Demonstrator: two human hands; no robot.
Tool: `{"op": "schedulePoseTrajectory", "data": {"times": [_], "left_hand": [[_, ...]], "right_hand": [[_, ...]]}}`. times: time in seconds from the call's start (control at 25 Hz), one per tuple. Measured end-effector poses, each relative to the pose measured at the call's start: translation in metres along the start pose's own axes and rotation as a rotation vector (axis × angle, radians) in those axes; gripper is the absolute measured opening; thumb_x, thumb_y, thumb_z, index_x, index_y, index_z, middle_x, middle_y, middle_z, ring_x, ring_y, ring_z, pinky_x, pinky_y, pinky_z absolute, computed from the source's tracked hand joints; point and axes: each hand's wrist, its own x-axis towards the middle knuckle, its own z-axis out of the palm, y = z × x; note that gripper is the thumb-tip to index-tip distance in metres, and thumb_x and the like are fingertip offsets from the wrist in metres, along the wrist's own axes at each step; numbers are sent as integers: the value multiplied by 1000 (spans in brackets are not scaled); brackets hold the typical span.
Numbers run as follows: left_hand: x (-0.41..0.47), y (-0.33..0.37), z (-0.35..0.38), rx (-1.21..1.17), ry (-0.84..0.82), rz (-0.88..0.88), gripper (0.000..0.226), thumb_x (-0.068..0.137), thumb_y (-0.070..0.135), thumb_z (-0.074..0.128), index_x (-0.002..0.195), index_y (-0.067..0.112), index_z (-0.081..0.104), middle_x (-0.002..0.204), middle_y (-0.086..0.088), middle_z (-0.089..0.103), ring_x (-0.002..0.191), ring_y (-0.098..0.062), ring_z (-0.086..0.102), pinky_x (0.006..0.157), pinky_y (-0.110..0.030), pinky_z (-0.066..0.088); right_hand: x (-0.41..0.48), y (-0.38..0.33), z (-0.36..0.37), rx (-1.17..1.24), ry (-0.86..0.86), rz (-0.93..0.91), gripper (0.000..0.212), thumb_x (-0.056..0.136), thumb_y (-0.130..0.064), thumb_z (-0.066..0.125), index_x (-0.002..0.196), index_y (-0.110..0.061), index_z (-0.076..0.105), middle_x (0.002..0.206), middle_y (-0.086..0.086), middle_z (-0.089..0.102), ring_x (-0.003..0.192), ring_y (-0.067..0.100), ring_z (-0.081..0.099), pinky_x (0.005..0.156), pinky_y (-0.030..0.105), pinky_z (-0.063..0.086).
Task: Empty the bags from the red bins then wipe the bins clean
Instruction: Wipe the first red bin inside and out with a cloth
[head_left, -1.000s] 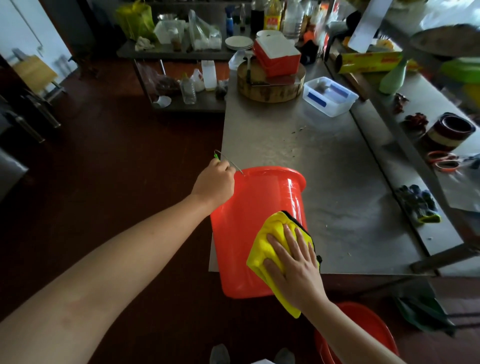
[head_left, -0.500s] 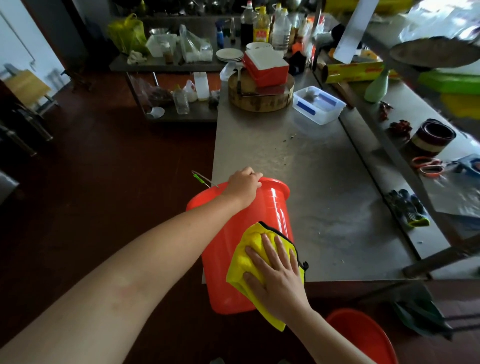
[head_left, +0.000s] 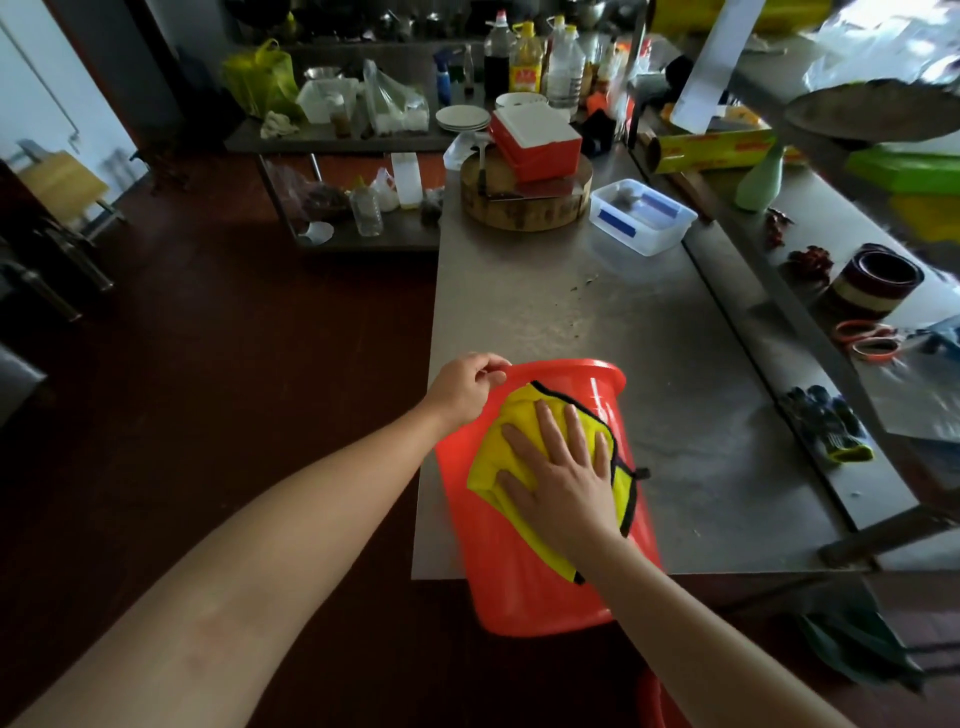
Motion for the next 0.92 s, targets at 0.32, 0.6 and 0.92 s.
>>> {"op": "schedulePoseTrajectory", "data": {"times": [0.32, 0.6, 0.92], "left_hand": [[-1, -39, -15, 181, -183, 97, 42, 101, 11, 53, 143, 20, 54, 116, -1, 55, 101, -14, 56, 88, -21, 40], [4, -54, -33, 299, -247, 114, 44, 104, 11, 50, 146, 23, 50, 107, 12, 49, 90, -6, 56, 83, -10, 40], [18, -10, -40, 430, -319, 144, 43, 105, 24, 47, 146, 11, 49, 141, -5, 52, 128, -23, 51, 109, -36, 39]], "right_hand": [[41, 4, -1, -168, -66, -121, 65, 95, -74, 29, 155, -53, 12, 170, -7, -3, 155, 28, -16, 121, 65, -1], [62, 48, -17, 65, -69, 35, 65, 91, -78, 34, 151, -58, 17, 168, -16, 5, 156, 16, 1, 121, 51, 21], [63, 73, -11, 450, -69, 291, 58, 97, -65, 42, 151, -59, 22, 169, -11, 10, 155, 24, 15, 119, 52, 29]]}}
